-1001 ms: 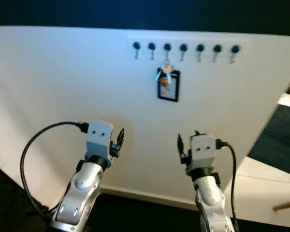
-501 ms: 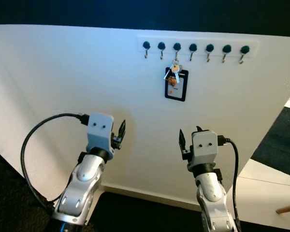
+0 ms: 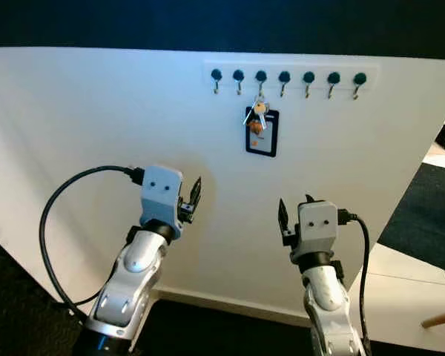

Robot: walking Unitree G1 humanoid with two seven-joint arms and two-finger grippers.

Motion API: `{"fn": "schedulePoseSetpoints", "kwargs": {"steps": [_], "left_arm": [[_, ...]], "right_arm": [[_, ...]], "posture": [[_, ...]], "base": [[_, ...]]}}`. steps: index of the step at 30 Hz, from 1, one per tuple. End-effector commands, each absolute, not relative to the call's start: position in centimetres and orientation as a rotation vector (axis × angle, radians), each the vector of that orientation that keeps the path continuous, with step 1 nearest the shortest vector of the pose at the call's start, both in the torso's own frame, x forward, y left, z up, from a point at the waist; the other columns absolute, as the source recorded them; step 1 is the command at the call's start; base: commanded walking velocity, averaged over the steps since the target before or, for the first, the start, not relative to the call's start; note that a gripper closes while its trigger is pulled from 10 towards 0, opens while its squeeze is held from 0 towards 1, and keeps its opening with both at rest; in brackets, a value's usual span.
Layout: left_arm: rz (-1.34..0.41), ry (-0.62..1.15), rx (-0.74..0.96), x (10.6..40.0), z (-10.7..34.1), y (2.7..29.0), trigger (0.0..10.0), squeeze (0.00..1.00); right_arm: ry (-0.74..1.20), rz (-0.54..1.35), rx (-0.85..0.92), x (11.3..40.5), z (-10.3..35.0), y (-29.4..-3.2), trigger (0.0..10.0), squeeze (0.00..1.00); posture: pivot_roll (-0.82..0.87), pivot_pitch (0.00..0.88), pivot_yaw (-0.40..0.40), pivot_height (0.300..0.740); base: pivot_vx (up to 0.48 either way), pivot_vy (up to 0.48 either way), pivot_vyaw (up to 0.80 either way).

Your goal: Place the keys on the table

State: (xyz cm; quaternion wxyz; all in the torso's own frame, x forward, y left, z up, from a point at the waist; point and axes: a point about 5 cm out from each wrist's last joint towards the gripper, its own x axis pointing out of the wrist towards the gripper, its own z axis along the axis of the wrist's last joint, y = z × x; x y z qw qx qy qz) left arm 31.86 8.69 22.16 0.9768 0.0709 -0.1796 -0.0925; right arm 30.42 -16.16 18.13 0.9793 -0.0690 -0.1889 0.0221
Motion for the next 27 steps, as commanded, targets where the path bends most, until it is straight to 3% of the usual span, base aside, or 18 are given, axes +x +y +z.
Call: {"fn": "schedulePoseSetpoints", "kwargs": {"steps": [1,10,27], "left_arm": [[-0.198,-0.357,0.120,31.7,22.0,8.3,10.0,0.00],[-0.181,-0.350,0.119,31.6,22.0,8.6,10.0,0.00],[-0.172,-0.335,0.107,31.0,21.5,9.5,10.0,0.00]], "right_arm": [[-0.378,0.051,-0.139,30.2,18.0,-16.0,10.0,0.00],[-0.374,0.055,-0.140,30.2,17.9,-15.9,10.0,0.00],[-0.354,0.050,-0.140,29.9,17.3,-16.1,10.0,0.00]], "posture": [[0.00,0.165,0.064,0.740],[0.00,0.167,0.062,0.740],[0.00,0.170,0.059,0.740]], "base": [[0.461,0.000,0.00],[0.407,0.000,0.00],[0.000,0.000,0.00]]}}
